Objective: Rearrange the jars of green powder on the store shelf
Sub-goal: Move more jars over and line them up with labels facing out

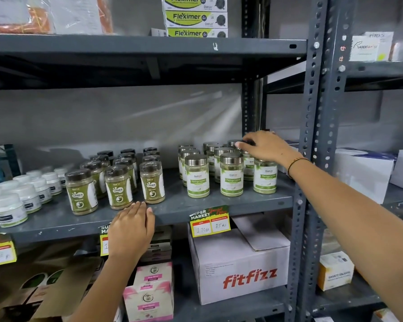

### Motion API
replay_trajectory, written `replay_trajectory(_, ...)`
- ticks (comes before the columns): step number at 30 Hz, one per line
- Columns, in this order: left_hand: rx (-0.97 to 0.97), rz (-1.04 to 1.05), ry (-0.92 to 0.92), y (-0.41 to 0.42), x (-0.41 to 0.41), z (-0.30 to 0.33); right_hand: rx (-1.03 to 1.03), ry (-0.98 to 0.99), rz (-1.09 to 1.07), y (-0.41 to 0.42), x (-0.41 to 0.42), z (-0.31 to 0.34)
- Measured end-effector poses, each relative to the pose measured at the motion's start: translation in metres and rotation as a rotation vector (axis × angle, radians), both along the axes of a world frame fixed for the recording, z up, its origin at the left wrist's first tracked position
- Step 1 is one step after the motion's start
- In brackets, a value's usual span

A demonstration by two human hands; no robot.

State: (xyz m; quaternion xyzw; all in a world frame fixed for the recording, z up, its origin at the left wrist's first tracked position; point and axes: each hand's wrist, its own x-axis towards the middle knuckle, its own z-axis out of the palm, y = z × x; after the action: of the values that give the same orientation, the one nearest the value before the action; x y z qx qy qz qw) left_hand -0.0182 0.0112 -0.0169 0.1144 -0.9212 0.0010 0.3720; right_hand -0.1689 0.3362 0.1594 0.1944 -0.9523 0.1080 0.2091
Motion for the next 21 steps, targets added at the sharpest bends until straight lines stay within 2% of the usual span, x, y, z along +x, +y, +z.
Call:
replay_trajectory(3, -0.005, -0.004, 0.004, 0.0, 0.0, 0.0, 0.051, -0.066, 0.106, -0.018, 0.006, -0.003)
replay_trajectory(7, 0.009, -0.005, 0.031, 0.0, 0.0, -0.001, 0.149, -0.091, 0.101, -0.031, 0.005, -0.007)
replay_trajectory(10, 0.01, -0.005, 0.033, 0.0, 0.0, -0.002, 0.128, -0.064, 0.13, -0.032, 0.0, -0.008)
replay_trajectory(21, -0.016, 0.005, 0.032, 0.0, 0.001, 0.0, 0.02, -0.154, 0.17, -0.03, 0.008, -0.003)
